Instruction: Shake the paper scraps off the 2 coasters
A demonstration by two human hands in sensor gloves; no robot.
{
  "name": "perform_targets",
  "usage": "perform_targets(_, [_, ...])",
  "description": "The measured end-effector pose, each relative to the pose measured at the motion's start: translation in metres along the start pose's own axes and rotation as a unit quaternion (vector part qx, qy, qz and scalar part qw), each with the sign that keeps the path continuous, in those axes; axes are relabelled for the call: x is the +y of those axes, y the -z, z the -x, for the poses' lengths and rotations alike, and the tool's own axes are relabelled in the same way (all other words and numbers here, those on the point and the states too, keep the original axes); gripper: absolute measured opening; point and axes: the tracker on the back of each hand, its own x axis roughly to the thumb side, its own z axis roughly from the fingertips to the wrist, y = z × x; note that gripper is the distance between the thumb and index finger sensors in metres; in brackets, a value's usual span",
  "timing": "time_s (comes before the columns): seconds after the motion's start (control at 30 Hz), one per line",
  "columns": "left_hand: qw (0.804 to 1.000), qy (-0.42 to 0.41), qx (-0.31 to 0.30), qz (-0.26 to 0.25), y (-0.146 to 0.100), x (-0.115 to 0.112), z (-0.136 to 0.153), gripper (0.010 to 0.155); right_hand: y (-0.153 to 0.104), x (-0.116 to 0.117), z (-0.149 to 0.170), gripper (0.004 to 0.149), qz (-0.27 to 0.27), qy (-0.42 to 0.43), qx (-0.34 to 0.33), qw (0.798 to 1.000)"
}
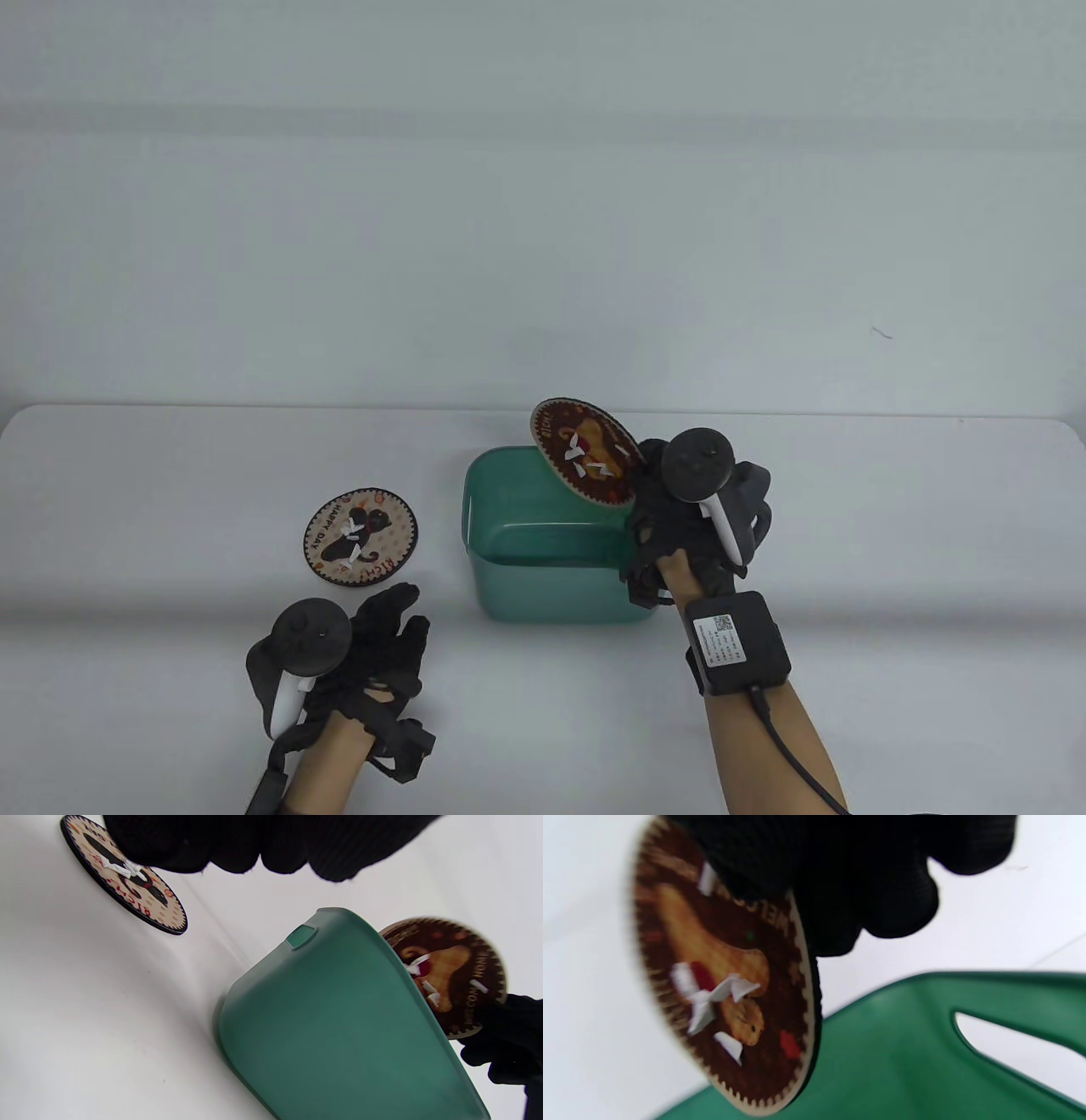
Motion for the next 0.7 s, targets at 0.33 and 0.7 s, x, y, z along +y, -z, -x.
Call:
perform_targets(0.33, [1.000, 0.005, -0.003, 0.016, 0.001, -0.007, -0.001, 0.055, -0.018, -0.012, -0.014, 0.040, 0.093, 0.067, -0.029, 0.993])
perform_targets(0.7, [1.000, 0.002, 0.000, 0.022, 0.001, -0.009, 0.000, 0.055, -0.016, -0.003, -0.010, 0.040, 0.123, 0.065, -0.032, 0.990])
